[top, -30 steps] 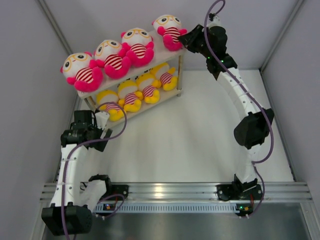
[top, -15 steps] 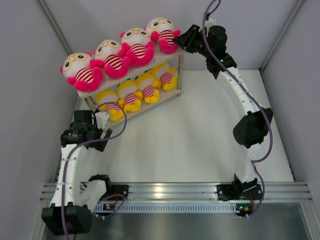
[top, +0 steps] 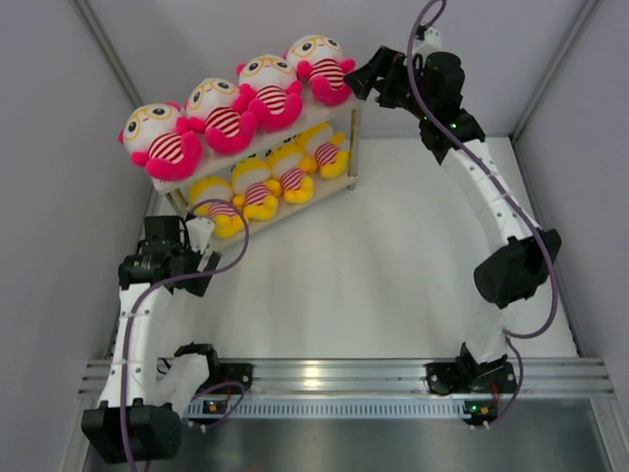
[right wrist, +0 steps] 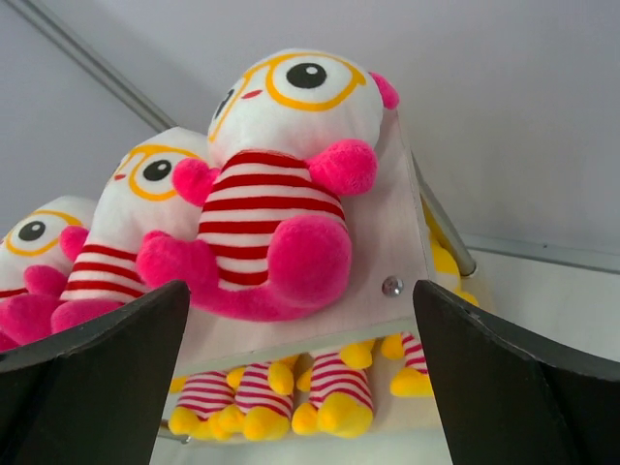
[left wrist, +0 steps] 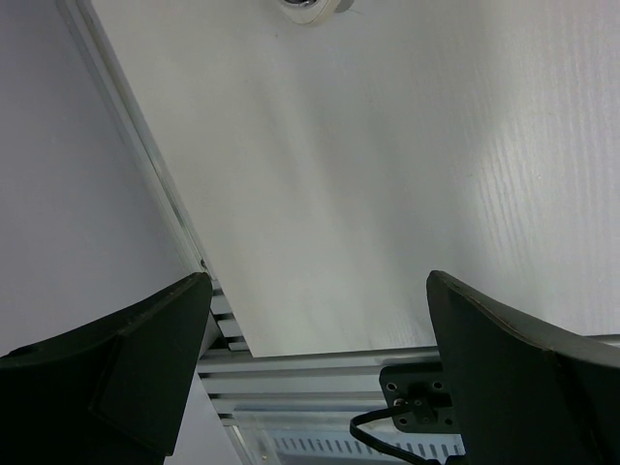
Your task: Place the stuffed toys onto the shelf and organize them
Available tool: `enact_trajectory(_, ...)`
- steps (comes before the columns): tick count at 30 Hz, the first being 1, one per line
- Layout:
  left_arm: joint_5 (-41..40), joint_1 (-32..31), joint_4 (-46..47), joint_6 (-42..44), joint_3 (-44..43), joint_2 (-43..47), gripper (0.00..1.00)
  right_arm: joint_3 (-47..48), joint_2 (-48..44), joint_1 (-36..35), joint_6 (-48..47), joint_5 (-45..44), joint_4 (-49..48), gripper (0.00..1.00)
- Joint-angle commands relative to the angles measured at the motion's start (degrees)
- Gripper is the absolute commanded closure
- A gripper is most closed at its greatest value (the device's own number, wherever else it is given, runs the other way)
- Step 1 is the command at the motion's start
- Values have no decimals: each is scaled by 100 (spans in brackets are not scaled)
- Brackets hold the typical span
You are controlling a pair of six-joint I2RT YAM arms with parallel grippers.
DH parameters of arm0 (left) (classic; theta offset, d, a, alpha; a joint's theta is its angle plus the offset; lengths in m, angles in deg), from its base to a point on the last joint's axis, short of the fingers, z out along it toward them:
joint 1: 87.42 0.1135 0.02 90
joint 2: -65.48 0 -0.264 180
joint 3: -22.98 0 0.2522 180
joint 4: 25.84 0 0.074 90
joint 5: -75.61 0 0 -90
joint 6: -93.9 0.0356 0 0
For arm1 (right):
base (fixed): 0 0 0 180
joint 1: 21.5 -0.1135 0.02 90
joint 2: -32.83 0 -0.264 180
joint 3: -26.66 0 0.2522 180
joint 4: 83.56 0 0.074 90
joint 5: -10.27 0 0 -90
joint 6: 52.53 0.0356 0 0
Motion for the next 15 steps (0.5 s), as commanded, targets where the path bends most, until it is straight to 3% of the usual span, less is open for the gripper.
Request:
enact_trajectory(1, 170, -19, 212, -107, -135, 116, 1, -221, -1179, 60, -745, -388, 225, 1)
enact_trajectory(4, 152, -19, 221, -116, 5, 230, 1, -1228, -1988, 227, -1027, -661, 253, 1)
enact_trajectory(8, -23, -27, 475, -238, 357, 590, 1, -3215, -3104, 351, -1221, -2115, -238, 1)
enact_trajectory(9, -58, -19, 641, -308, 505, 661, 1, -4168, -3576, 359, -1282, -2303, -501, 1)
enact_trajectory(12, -216, -19, 940, -370, 804, 1003, 1, -5805, -4447, 351, -1616, -2665, -1416, 1)
enact_trajectory(15, -252, -27, 1064, -432, 972, 1267, 1, -6976, -5089, 351, -1967, -2779, -2006, 1)
